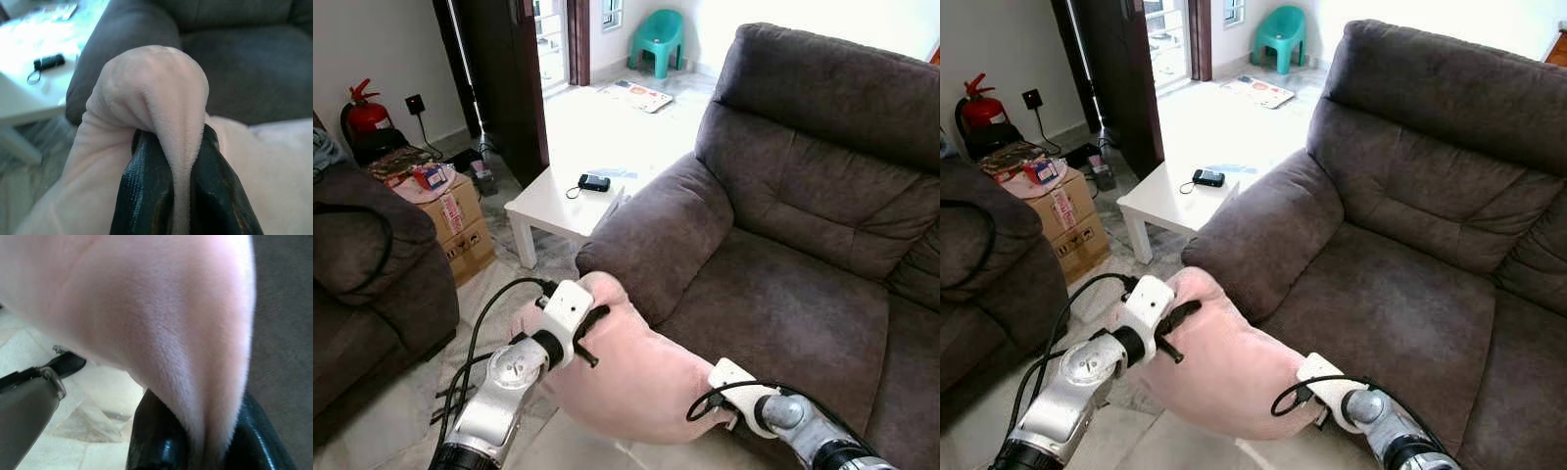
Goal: Move the pillow to the sofa from floor
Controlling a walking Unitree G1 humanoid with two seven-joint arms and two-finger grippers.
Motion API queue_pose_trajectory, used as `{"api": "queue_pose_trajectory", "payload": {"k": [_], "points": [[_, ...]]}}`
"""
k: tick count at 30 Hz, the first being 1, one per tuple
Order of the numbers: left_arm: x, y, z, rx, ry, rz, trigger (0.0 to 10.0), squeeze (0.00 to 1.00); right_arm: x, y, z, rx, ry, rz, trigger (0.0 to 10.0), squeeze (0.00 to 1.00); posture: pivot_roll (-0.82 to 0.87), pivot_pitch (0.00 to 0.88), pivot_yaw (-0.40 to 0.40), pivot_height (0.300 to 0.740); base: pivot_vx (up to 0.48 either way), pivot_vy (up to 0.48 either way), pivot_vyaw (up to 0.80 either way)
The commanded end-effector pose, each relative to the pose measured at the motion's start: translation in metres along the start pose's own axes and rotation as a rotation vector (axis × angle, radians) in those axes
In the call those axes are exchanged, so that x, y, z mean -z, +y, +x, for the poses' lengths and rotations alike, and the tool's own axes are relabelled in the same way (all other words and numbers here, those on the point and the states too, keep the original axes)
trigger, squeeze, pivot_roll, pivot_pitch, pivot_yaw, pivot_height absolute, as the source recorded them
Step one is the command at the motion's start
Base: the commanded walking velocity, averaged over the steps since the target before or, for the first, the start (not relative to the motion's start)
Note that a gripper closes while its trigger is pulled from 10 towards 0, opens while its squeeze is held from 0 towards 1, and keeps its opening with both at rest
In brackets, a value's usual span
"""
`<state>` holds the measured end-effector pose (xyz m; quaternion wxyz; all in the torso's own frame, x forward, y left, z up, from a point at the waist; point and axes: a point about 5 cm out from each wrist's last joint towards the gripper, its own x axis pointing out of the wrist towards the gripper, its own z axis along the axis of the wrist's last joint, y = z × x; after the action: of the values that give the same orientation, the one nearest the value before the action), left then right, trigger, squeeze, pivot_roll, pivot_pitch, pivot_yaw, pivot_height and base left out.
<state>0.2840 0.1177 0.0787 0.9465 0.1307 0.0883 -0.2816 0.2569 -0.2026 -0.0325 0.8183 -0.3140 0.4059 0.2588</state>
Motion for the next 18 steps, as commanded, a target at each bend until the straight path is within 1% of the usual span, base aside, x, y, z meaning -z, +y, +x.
{"api": "queue_pose_trajectory", "payload": {"k": [1, 3, 4, 5, 6, 9, 11, 12, 13, 14, 16, 18], "points": [[-0.006, -0.003, 0.002, 0.000, -0.041, 0.017, 10.0, 0.00, -0.015, -0.007, -0.001, 0.023, -0.077, 0.008, 0.0, 0.00, 0.12, 0.000, -0.091, 0.740, 0.000, 0.000, 0.00], [-0.003, 0.000, 0.001, -0.032, -0.030, 0.011, 10.0, 0.00, -0.020, -0.011, -0.002, 0.045, -0.100, 0.013, 0.0, 0.00, 0.13, 0.000, -0.092, 0.740, 0.000, 0.000, 0.00], [-0.001, 0.004, 0.001, -0.063, -0.026, 0.025, 10.0, 0.00, -0.022, -0.013, -0.003, 0.061, -0.111, 0.019, 3.3, 0.00, 0.13, 0.000, -0.093, 0.740, 0.000, 0.000, 0.00], [-0.001, 0.006, 0.001, -0.085, -0.024, 0.036, 10.0, 0.00, -0.023, -0.014, -0.004, 0.071, -0.117, 0.023, 3.3, 0.00, 0.13, 0.000, -0.093, 0.740, 0.000, 0.000, 0.00], [0.001, 0.013, 0.000, -0.149, -0.028, 0.039, 10.0, 0.00, -0.028, -0.019, -0.005, 0.105, -0.151, 0.057, 10.0, 0.00, 0.12, 0.000, -0.094, 0.740, 0.000, 0.000, 0.00], [0.002, 0.021, -0.003, -0.232, -0.044, 0.024, 10.0, 0.00, -0.036, -0.024, -0.008, 0.151, -0.214, 0.116, 10.0, 0.00, 0.12, 0.000, -0.096, 0.740, 0.000, 0.000, 0.00], [0.002, 0.027, -0.006, -0.292, -0.061, 0.006, 10.0, 0.00, -0.044, -0.027, -0.011, 0.192, -0.285, 0.155, 10.0, 0.00, 0.12, 0.000, -0.096, 0.740, 0.000, 0.000, 0.00], [0.002, 0.031, -0.008, -0.339, -0.083, -0.020, 10.0, 0.00, -0.054, -0.028, -0.015, 0.222, -0.381, 0.229, 10.0, 0.00, 0.12, 0.000, -0.097, 0.740, 0.000, 0.000, 0.00], [0.002, 0.034, -0.010, -0.370, -0.098, -0.038, 10.0, 0.00, -0.060, -0.030, -0.019, 0.243, -0.446, 0.283, 10.0, 0.00, 0.12, 0.000, -0.097, 0.740, 0.000, 0.000, 0.00], [0.002, 0.036, -0.011, -0.387, -0.107, -0.048, 10.0, 0.00, -0.064, -0.031, -0.021, 0.256, -0.485, 0.316, 10.0, 0.00, 0.12, 0.000, -0.097, 0.740, 0.000, 0.000, 0.00], [-0.001, 0.040, -0.014, -0.429, -0.141, -0.059, 10.0, 0.00, -0.074, -0.030, -0.029, 0.271, -0.623, 0.454, 10.0, 0.00, 0.11, 0.000, -0.098, 0.740, 0.000, 0.000, 0.00], [-0.003, 0.042, -0.016, -0.456, -0.170, -0.059, 10.0, 0.00, -0.080, -0.028, -0.038, 0.303, -0.732, 0.580, 10.0, 0.00, 0.12, 0.000, -0.098, 0.740, 0.000, 0.000, 0.00]]}}
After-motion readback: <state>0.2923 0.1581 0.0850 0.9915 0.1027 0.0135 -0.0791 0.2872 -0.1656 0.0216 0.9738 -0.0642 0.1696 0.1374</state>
